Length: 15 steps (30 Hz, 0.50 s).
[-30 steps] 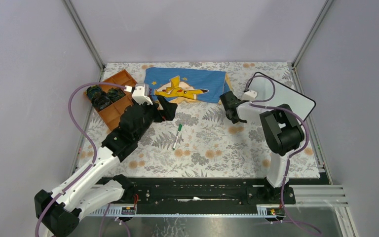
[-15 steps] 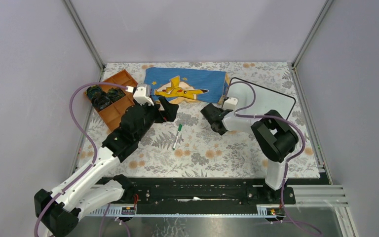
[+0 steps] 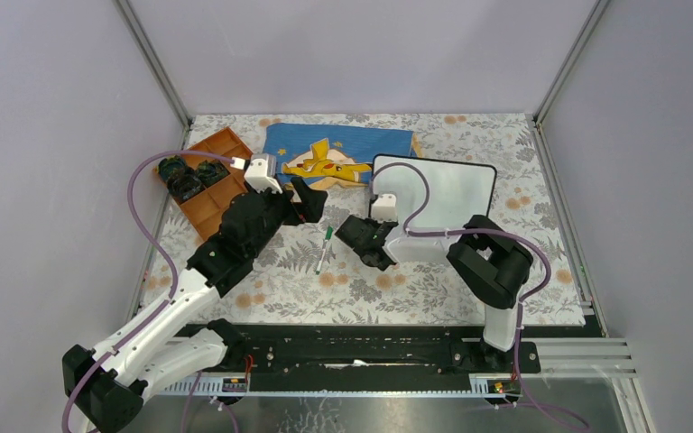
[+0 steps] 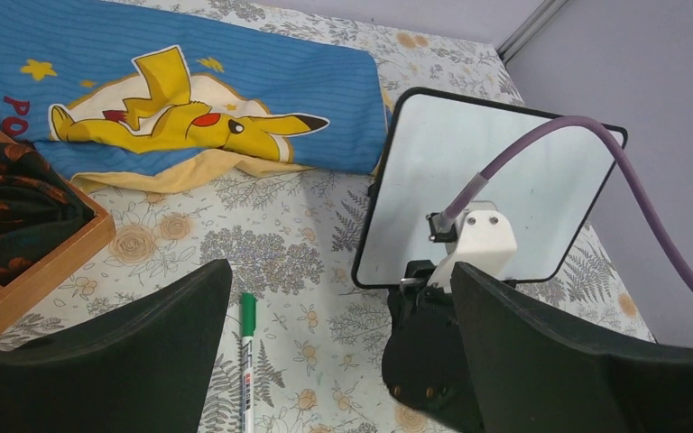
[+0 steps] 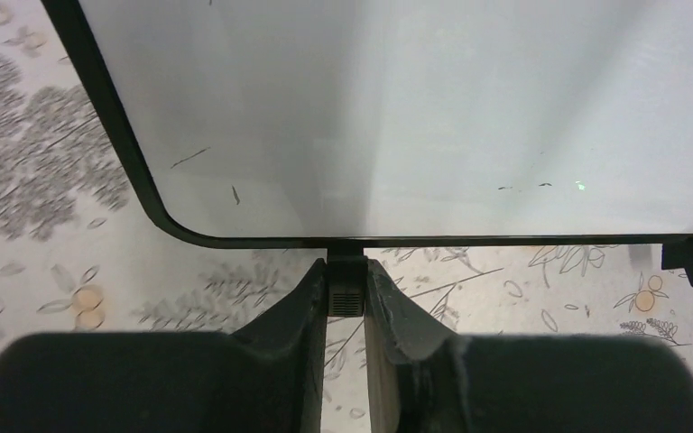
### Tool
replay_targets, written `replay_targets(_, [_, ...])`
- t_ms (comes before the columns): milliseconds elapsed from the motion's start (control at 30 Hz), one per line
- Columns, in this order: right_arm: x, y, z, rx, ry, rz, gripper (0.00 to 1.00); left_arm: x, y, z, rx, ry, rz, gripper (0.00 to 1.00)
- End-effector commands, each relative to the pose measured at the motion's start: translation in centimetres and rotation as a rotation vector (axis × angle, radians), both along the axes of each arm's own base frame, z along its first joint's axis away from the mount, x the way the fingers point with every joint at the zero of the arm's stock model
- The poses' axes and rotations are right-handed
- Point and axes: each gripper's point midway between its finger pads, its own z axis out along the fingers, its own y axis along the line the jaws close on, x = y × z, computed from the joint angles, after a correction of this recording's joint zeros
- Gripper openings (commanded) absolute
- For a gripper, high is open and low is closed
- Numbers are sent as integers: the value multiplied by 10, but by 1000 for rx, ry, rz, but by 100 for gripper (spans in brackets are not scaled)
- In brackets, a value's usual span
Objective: Write a sentence on the whiteboard
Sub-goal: Move the whiteboard to the center of the board.
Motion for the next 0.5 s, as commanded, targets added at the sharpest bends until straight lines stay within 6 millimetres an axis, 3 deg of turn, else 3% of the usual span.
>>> replay_targets(0, [15,19,42,-38,-134,37,0,1,1,11,-8,-31,9,99])
replay_targets(133, [16,28,42,-51,-135,44,0,2,0,10,-5,-29,9,99])
replay_targets(467, [12,25,29,-57,-111,33,0,2,0,8,-1,-24,11,99])
